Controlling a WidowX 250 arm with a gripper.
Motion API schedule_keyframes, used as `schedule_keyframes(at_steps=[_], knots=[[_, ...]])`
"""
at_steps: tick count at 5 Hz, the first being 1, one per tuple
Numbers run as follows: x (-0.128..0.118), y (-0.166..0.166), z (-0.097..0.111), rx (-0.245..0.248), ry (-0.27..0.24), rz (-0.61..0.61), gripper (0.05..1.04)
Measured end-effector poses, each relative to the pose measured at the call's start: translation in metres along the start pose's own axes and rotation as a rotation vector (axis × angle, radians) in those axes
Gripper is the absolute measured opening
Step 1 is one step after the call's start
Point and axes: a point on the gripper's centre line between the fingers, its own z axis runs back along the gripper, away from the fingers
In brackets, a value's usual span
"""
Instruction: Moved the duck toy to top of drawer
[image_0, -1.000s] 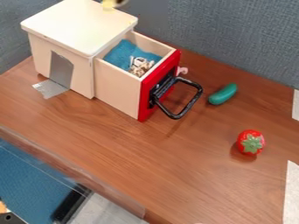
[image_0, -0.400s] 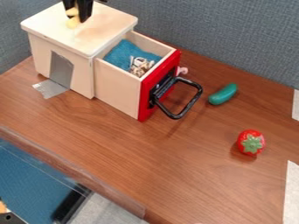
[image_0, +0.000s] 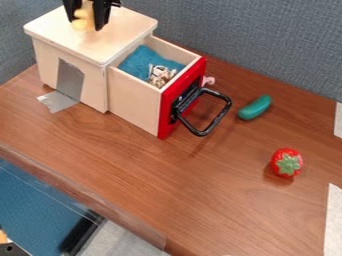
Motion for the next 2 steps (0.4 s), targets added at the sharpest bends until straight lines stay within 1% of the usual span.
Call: schedule_keyframes(at_steps=[1,2], knots=[[0.004,-0.004,0.011,-0.026,-0.008,-0.018,1.012],[0.005,-0.005,0.027,-0.029,-0.024,-0.046,1.009]])
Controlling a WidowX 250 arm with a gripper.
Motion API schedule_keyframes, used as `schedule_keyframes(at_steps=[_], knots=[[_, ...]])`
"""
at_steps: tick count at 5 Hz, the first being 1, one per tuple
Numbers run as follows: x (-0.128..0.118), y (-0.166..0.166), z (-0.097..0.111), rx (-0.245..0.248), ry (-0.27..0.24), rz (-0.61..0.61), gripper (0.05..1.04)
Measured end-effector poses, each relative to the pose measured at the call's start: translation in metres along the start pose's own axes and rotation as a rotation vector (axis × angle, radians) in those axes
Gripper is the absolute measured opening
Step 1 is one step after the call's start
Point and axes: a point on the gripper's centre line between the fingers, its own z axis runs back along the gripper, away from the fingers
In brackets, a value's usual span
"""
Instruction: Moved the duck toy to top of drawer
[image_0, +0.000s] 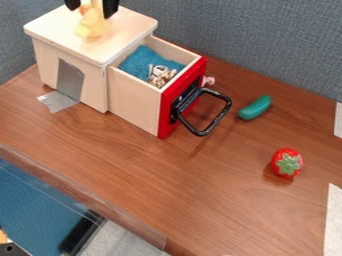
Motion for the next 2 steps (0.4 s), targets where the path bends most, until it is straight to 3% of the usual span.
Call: schedule_keyframes(at_steps=[1,2], knots=[[-0.001,-0.008,0.015,-0.003,-0.016,-0.036,1.003],[0.001,-0.018,0.017,0.003,-0.018,-0.085,1.002]])
